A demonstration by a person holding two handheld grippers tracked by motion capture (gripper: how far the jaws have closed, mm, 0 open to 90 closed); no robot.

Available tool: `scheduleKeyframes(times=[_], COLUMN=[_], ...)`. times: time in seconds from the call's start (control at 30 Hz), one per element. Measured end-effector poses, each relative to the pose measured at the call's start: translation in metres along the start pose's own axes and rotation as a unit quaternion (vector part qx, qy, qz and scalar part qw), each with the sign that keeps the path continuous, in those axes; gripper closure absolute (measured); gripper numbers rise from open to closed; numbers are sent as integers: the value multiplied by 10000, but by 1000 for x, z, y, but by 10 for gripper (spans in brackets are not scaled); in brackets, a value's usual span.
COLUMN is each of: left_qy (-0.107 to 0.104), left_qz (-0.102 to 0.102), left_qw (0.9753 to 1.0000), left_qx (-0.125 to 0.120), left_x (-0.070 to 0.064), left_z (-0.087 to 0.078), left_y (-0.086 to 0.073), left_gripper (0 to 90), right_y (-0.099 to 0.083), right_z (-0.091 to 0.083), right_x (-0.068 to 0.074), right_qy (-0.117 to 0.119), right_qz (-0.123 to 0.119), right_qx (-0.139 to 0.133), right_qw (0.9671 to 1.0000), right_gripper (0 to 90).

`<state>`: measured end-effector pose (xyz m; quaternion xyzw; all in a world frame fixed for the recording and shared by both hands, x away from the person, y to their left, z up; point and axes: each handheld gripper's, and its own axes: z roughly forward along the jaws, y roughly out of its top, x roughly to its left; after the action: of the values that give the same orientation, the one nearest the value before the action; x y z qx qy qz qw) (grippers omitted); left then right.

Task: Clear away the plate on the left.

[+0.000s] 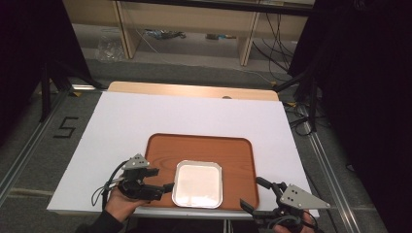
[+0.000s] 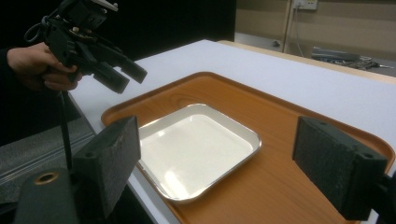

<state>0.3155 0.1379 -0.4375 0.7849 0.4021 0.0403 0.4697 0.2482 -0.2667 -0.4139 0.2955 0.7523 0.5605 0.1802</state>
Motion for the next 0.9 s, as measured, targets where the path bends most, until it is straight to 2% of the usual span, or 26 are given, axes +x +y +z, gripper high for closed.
scheduleKeyframes(times=[0.4, 0.5, 0.53, 0.57, 0.7, 0.8, 0.9], left_qy=[-12, -12, -28, -37, -26, 6, -66], left_qz=[186, 165, 213, 168, 256, 216, 265], left_qw=[9998, 9999, 9998, 9998, 9996, 9997, 9995], left_qx=[-15, -45, -33, -45, -108, -116, -139], left_x=[-2, -3, -3, -4, -5, -6, -6], left_z=[-8, -9, -10, -10, -14, -19, -23], left_y=[-4, -5, -5, -6, -9, -11, -13], left_gripper=[183, 183, 183, 185, 185, 185, 185], right_y=[0, 0, 0, 0, 0, 0, 0], right_z=[0, 0, 0, 0, 0, 0, 0], right_x=[0, 0, 0, 1, 0, 1, 0], right_qy=[38, 43, 45, 33, 65, 67, 57], right_qz=[13, 17, 14, 24, 7, 5, -45], right_qx=[20, 16, 16, 24, 7, 6, -17], right_qw=[10000, 10000, 10000, 10000, 10000, 10000, 10000], right_gripper=[162, 162, 162, 162, 162, 162, 161])
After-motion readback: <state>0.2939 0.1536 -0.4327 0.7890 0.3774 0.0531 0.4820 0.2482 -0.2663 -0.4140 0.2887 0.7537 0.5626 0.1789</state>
